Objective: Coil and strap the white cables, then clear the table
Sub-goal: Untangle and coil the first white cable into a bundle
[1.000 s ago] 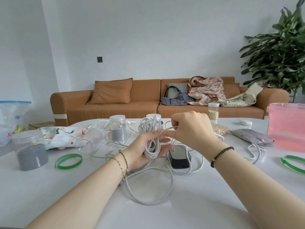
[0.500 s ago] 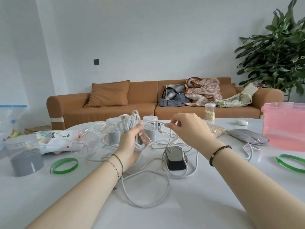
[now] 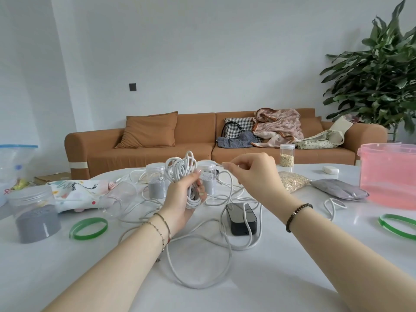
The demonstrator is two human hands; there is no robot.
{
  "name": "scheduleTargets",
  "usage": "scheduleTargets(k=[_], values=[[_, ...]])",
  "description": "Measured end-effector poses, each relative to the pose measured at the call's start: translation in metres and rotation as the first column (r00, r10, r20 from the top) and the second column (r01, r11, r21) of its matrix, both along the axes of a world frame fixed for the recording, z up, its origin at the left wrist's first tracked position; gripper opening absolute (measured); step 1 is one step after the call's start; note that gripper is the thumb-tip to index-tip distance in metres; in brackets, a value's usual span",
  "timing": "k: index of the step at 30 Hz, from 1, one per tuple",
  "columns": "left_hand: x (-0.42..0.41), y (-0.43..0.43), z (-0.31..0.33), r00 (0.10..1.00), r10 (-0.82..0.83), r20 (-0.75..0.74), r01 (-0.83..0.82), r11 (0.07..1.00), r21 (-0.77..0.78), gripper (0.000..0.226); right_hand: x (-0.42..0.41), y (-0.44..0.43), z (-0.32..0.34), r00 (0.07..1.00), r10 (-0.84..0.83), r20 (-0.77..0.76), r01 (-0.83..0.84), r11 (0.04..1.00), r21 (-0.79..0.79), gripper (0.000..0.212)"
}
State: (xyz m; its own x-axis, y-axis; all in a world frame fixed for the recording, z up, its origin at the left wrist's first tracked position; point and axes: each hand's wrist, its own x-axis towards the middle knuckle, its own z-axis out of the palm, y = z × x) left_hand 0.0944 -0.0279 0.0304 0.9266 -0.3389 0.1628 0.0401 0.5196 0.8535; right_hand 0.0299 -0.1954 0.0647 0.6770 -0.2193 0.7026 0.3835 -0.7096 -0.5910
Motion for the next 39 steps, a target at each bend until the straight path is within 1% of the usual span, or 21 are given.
scheduleTargets(k=[2, 4, 6, 8, 10, 12, 15, 17, 20, 23, 25, 29, 31, 33, 35, 37, 39], values=[[-0.002, -0.001, -0.001, 0.999, -0.004, 0.046, 0.000, 0.997, 0.072, 0.014, -0.002, 0.002, 0.002, 0.999, 0.041, 0.025, -0.042, 0.996, 0.077, 0.021], [-0.002, -0.003, -0.004, 0.996, -0.032, 0.079, 0.023, 0.994, 0.109, 0.003, -0.002, 0.003, 0.004, 0.995, 0.083, 0.050, -0.089, 0.985, 0.148, 0.020], [0.001, -0.005, -0.007, 0.995, -0.037, 0.098, 0.022, 0.988, 0.150, 0.003, -0.003, 0.002, 0.005, 0.988, 0.137, 0.072, -0.150, 0.965, 0.217, 0.019], [0.003, -0.006, -0.010, 0.994, -0.012, 0.110, -0.010, 0.981, 0.196, 0.010, -0.006, 0.002, 0.006, 0.978, 0.190, 0.090, -0.207, 0.947, 0.247, 0.019], [0.005, -0.006, -0.013, 0.991, 0.032, 0.128, -0.063, 0.969, 0.240, 0.015, -0.008, 0.002, 0.007, 0.966, 0.245, 0.088, -0.259, 0.934, 0.245, 0.020], [0.008, -0.007, -0.016, 0.986, 0.074, 0.148, -0.111, 0.958, 0.265, 0.014, -0.011, 0.007, 0.007, 0.951, 0.305, 0.053, -0.309, 0.927, 0.212, 0.019], [0.011, -0.006, -0.017, 0.980, 0.132, 0.146, -0.169, 0.945, 0.279, 0.016, -0.017, 0.020, 0.006, 0.910, 0.414, -0.035, -0.405, 0.903, 0.144, 0.017], [0.014, -0.005, -0.016, 0.975, 0.179, 0.133, -0.211, 0.932, 0.296, 0.015, -0.020, 0.028, 0.002, 0.884, 0.453, -0.116, -0.445, 0.891, 0.093, 0.020], [0.017, -0.005, -0.017, 0.969, 0.231, 0.088, -0.247, 0.908, 0.338, 0.014, -0.019, 0.036, -0.006, 0.903, 0.384, -0.192, -0.392, 0.920, -0.005, 0.024], [0.017, -0.005, -0.018, 0.967, 0.240, 0.085, -0.255, 0.904, 0.344, 0.016, -0.011, 0.032, -0.012, 0.947, 0.266, -0.178, -0.275, 0.961, -0.028, 0.020], [0.013, -0.005, -0.015, 0.975, 0.213, 0.064, -0.223, 0.930, 0.292, 0.013, -0.006, 0.028, -0.015, 0.967, 0.201, -0.154, -0.213, 0.975, -0.065, 0.016], [0.007, -0.005, -0.007, 0.993, 0.116, -0.034, -0.111, 0.988, 0.108, 0.025, -0.001, 0.026, -0.020, 0.983, 0.144, -0.116, -0.147, 0.989, -0.014, 0.009], [0.004, -0.004, -0.003, 0.997, 0.058, -0.049, -0.054, 0.995, 0.083, 0.027, 0.001, 0.025, -0.021, 0.987, 0.108, -0.118, -0.109, 0.994, 0.006, 0.008], [0.001, -0.002, -0.002, 0.999, 0.023, -0.044, -0.018, 0.994, 0.106, 0.036, 0.002, 0.024, -0.021, 0.989, 0.088, -0.120, -0.086, 0.996, 0.023, 0.009], [0.000, -0.002, -0.003, 0.999, 0.023, -0.041, -0.017, 0.990, 0.140, 0.043, 0.002, 0.025, -0.021, 0.984, 0.128, -0.125, -0.117, 0.989, 0.089, 0.009], [0.000, -0.002, -0.004, 0.999, 0.024, -0.039, -0.016, 0.979, 0.204, 0.048, 0.001, 0.026, -0.021, 0.963, 0.237, -0.130, -0.207, 0.956, 0.208, 0.010], [0.001, -0.001, -0.005, 0.999, 0.017, -0.046, -0.005, 0.968, 0.252, 0.053, 0.001, 0.027, -0.021, 0.942, 0.313, -0.119, -0.270, 0.921, 0.280, 0.010]])
